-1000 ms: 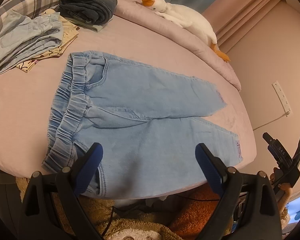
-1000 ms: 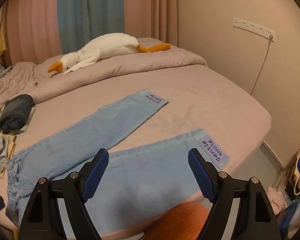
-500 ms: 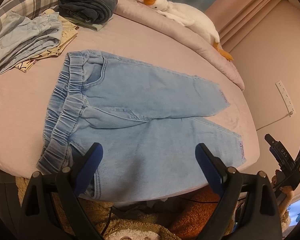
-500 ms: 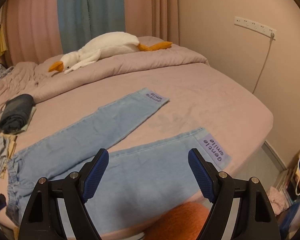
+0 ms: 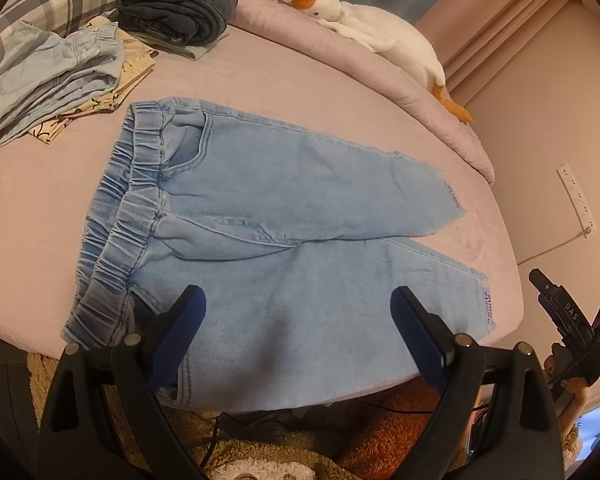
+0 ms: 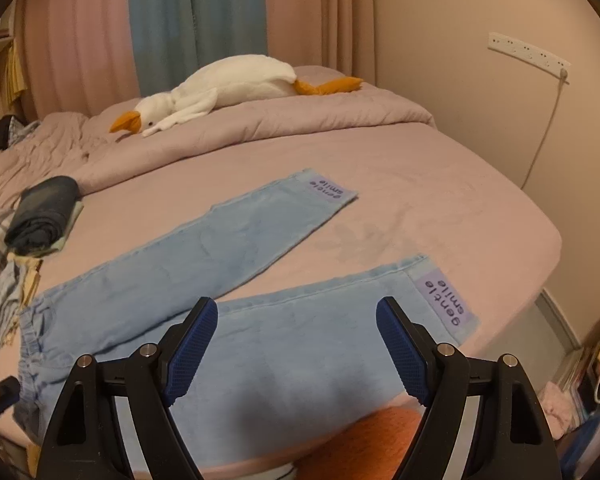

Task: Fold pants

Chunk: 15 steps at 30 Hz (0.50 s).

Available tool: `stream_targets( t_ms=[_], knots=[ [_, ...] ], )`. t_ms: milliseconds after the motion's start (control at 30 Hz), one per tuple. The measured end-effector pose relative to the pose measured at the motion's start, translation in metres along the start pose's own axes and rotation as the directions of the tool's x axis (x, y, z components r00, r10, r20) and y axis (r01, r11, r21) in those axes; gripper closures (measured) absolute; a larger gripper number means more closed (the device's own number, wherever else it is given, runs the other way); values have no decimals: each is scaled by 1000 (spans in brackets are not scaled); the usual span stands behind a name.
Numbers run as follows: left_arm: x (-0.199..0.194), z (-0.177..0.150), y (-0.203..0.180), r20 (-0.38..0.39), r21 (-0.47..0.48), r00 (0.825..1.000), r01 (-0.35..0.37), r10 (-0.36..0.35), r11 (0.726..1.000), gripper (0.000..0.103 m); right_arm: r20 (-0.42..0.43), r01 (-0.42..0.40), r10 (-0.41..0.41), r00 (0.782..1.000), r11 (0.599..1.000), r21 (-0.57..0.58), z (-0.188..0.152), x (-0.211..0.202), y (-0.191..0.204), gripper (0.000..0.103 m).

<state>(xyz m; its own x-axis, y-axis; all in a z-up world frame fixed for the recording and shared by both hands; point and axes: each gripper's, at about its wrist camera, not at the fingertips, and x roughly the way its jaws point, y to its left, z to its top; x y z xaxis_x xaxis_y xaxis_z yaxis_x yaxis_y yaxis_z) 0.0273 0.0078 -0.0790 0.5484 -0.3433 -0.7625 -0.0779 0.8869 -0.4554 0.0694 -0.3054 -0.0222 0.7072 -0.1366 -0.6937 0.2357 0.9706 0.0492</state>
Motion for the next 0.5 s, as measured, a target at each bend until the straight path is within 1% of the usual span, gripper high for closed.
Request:
stream_targets(
  t_ms=[100,200,400,467,500],
  knots=[
    [-1,3,-4,15,7,1000,-12,11,1000,9,-9,-14,14,1000,1000,1,2,3,1,22],
    [1,6,-7,22,-3,1000,-13,13,1000,9,-13,-30,30,999,1000,-5,4,6,3,22],
    [6,12,-15,58,-24,998,-16,17,1000,9,-18,-56,56,998,998,-26,15,12,4,21],
    [8,16,-17,71,-35,997,-19,21,999,9,-22,-81,80,997,996,-32,22,15,4,18],
    [8,18,-18,80,-43,997,-20,23,999,9,-26,-92,91,995,995,-36,25,17,4,13]
  ],
)
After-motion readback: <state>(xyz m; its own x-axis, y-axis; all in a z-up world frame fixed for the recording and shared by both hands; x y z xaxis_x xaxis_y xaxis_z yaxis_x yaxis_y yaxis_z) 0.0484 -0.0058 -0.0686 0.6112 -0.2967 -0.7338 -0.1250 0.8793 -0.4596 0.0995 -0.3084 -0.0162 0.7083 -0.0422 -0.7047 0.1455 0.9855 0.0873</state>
